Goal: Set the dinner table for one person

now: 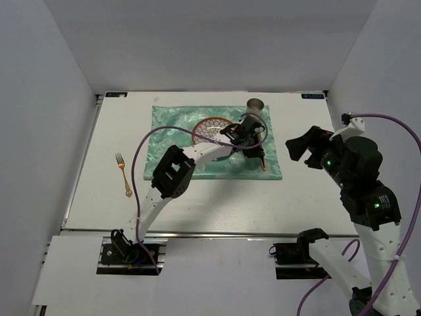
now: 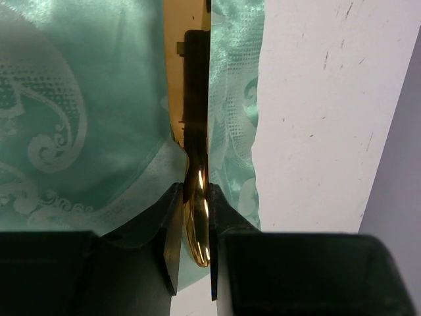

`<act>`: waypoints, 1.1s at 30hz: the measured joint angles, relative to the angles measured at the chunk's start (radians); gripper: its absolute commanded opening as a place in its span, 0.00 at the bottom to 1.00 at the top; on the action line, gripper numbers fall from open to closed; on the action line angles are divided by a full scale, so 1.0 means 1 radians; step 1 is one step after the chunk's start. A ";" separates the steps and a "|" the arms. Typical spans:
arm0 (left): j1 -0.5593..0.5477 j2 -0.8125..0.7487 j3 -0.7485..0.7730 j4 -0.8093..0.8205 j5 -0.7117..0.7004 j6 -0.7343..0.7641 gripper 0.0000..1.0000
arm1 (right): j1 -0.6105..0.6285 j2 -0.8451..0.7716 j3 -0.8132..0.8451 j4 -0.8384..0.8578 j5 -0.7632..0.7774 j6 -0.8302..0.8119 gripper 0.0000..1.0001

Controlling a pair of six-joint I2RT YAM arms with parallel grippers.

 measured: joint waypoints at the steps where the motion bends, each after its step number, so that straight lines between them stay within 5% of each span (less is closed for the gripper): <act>1: 0.000 0.004 0.006 0.000 0.000 0.000 0.00 | 0.000 -0.001 0.000 0.000 0.000 0.000 0.89; 14: 0.000 0.061 0.046 -0.003 0.047 0.016 0.00 | 0.000 -0.012 -0.035 0.008 -0.009 -0.001 0.89; 33: 0.005 0.061 0.052 -0.002 0.055 0.014 0.40 | 0.000 -0.012 -0.037 0.008 -0.027 -0.010 0.89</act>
